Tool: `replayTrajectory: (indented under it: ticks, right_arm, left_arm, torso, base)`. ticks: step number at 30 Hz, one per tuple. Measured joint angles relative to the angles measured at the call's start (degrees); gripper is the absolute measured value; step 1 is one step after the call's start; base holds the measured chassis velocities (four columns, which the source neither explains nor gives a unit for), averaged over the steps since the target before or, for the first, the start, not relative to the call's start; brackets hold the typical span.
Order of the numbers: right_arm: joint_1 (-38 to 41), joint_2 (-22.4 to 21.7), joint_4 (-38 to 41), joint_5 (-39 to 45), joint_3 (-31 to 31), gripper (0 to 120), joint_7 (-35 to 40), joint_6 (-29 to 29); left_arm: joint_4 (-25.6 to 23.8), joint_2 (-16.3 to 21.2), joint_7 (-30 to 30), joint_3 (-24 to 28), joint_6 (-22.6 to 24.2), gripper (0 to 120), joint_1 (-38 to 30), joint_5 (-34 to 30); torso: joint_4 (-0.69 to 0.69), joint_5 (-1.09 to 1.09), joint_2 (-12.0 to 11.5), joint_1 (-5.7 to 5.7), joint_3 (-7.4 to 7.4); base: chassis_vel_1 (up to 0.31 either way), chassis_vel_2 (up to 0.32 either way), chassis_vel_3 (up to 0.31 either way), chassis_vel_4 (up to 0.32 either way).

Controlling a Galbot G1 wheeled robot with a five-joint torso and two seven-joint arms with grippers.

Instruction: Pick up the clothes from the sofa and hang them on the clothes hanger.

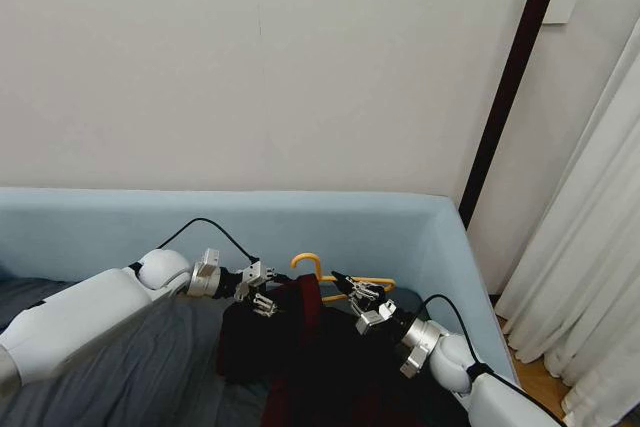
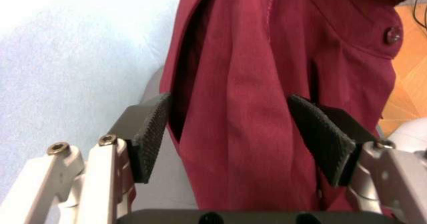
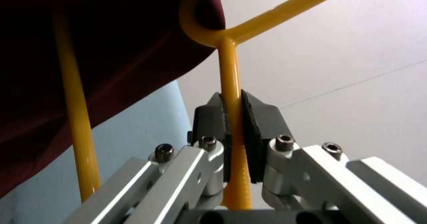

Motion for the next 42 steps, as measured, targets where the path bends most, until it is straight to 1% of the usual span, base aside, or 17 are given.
replayTrajectory:
  ticks: [7, 10, 12, 13, 14, 15, 17, 19, 23, 24, 28, 29, 31, 42]
  right_arm:
    - [0.0, 0.2, -0.2, 0.1, -0.3, 5, 0.0, 0.0]
    - [0.0, 0.2, -0.2, 0.2, -0.5, 5, 0.0, 0.0]
    - [0.0, 0.1, -0.2, 0.2, -0.5, 5, 0.0, 0.0]
    - [0.0, 0.1, -0.2, 0.2, -0.5, 5, 0.0, 0.0]
    - [0.0, 0.1, -0.2, 0.2, -0.6, 5, 0.0, 0.0]
    - [0.0, 0.1, -0.3, 0.2, -0.6, 5, 0.0, 0.0]
    - [0.0, 0.2, -0.3, 0.1, -0.6, 5, -0.1, 0.0]
    - [0.0, 0.2, -0.3, 0.1, -0.6, 5, -0.1, 0.0]
    - [0.1, 0.4, -0.4, -0.1, -0.7, 5, -0.1, 0.0]
    - [0.1, 0.4, -0.4, -0.1, -0.7, 5, -0.1, 0.0]
    - [0.1, 0.4, -0.4, -0.2, -0.9, 5, -0.2, 0.0]
    - [0.1, 0.4, -0.4, -0.2, -0.9, 5, -0.2, 0.0]
    - [0.3, 0.5, -0.4, -0.2, -0.9, 5, -0.2, 0.1]
    - [0.4, 0.7, -0.2, -0.2, -1.6, 5, -0.3, 0.1]
  left_arm:
    - [-0.3, 0.5, -0.1, -0.2, -0.1, 74, 0.1, -0.4]
    - [-0.4, 0.7, -0.1, -0.4, -0.3, 70, 0.2, -0.6]
    - [-0.8, 1.1, -0.1, -0.8, -0.4, 63, 0.6, -0.7]
    - [-0.8, 1.1, -0.1, -0.8, -0.4, 63, 0.6, -0.7]
    - [-1.0, 1.3, -0.1, -1.0, -0.5, 61, 0.7, -0.7]
    - [-1.1, 1.5, -0.2, -1.1, -0.5, 54, 0.9, -0.7]
    - [-1.1, 1.7, -0.2, -1.4, -0.5, 47, 1.1, -0.7]
    - [-1.1, 1.7, -0.2, -1.4, -0.5, 45, 1.2, -0.7]
    - [-1.1, 1.9, 0.2, -1.7, -0.7, 25, 1.4, -0.6]
    - [-1.1, 1.9, 0.2, -1.7, -0.7, 25, 1.4, -0.6]
    - [-1.1, 2.2, 0.8, -1.8, -0.7, 7, 1.6, -0.6]
    - [-1.1, 2.2, 0.8, -1.8, -0.7, 7, 1.6, -0.6]
    - [-1.1, 2.3, 1.1, -1.9, -0.7, 2, 1.7, -0.6]
    - [-1.6, 3.4, 1.7, -2.9, -0.9, 2, 2.2, -0.8]
  torso:
    - [0.0, 0.0, 0.0, 0.0, 0.0]
    - [0.01, 0.0, 0.0, 0.0, 0.0]
    - [0.0, 0.0, 0.0, 0.0, 0.0]
    - [0.0, 0.0, 0.0, 0.0, 0.0]
    - [0.0, 0.0, 0.0, 0.0, 0.0]
    - [0.01, 0.0, 0.0, 0.0, 0.0]
    - [0.01, 0.0, 0.0, 0.0, 0.0]
    - [0.0, 0.0, 0.0, 0.0, 0.0]
    - [0.0, 0.0, 0.0, 0.0, 0.0]
    - [0.0, 0.0, 0.0, 0.0, 0.0]
    - [0.0, 0.0, 0.0, 0.0, 0.0]
    - [0.0, 0.0, 0.0, 0.0, 0.0]
    - [0.0, 0.0, 0.0, 0.0, 0.0]
    - [0.0, 0.0, 0.0, 0.0, 0.0]
  base:
    - [0.0, 0.0, 0.0, 0.0]
    - [0.0, 0.0, 0.0, 0.0]
    - [0.0, 0.0, 0.0, 0.0]
    - [0.0, 0.0, 0.0, 0.0]
    - [0.0, 0.0, 0.0, 0.0]
    - [0.0, 0.0, 0.0, 0.0]
    - [0.0, 0.0, 0.0, 0.0]
    - [0.0, 0.0, 0.0, 0.0]
    - [0.0, 0.0, 0.0, 0.0]
    - [0.0, 0.0, 0.0, 0.0]
    - [0.0, 0.0, 0.0, 0.0]
    - [0.0, 0.0, 0.0, 0.0]
    - [0.0, 0.0, 0.0, 0.0]
    - [0.0, 0.0, 0.0, 0.0]
